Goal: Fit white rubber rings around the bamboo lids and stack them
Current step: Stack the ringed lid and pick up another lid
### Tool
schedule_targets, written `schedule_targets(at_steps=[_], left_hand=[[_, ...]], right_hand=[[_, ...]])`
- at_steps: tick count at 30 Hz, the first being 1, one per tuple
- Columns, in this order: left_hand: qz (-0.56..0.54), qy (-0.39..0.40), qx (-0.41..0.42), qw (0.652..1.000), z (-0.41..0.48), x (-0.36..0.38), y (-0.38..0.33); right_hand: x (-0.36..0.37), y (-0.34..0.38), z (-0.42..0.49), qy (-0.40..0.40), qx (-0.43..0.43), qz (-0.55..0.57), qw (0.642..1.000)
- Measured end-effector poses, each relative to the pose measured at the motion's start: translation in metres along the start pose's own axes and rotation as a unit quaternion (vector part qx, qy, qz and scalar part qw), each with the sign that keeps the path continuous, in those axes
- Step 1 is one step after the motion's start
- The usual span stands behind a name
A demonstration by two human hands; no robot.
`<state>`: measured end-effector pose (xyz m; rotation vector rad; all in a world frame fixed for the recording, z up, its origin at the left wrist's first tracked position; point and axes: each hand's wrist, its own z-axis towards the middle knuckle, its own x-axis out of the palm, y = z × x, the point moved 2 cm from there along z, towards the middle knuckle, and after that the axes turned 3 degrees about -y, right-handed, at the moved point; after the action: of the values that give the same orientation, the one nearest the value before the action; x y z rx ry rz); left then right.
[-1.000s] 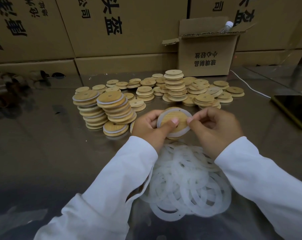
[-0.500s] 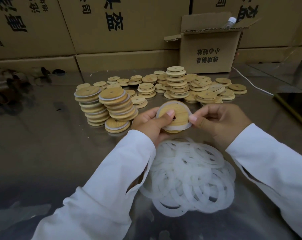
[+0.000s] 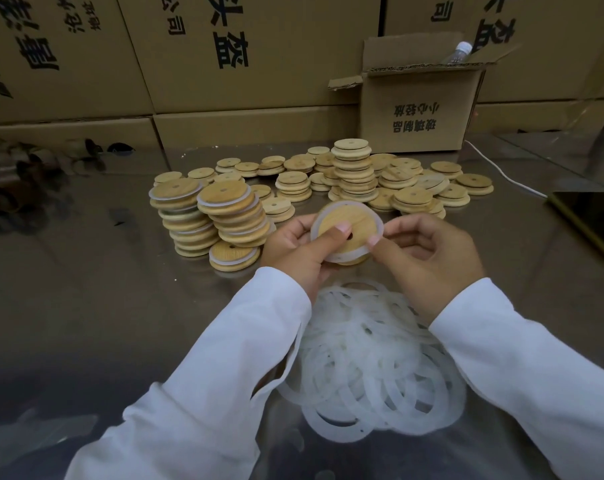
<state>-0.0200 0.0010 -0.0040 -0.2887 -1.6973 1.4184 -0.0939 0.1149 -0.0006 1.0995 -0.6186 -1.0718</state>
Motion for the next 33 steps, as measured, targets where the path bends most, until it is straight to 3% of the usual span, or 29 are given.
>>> schedule_targets(at_steps=[5, 11, 15, 33], left_hand=[[0.001, 0.014, -0.012, 1.0, 0.0, 0.001, 0.002], [0.185, 0.031, 0.025, 0.982, -0.003, -0.003, 0.002], [0.337, 0.029, 0.082, 0.938, -0.005, -0.005, 0.0], [0.32, 0.098, 0.113, 0.936, 0.0, -0.01, -0.011]], right_hand=[[-0.004, -0.001, 0.003, -0.03, -0.008, -0.039, 0.999], [-0.01, 0.001, 0.007, -0.023, -0.043, -0.126, 0.991], [-0.011, 0.003, 0.008, 0.005, -0.073, -0.195, 0.978], [-0.024, 0.012, 0.02, 0.1, -0.038, -0.149, 0.983]])
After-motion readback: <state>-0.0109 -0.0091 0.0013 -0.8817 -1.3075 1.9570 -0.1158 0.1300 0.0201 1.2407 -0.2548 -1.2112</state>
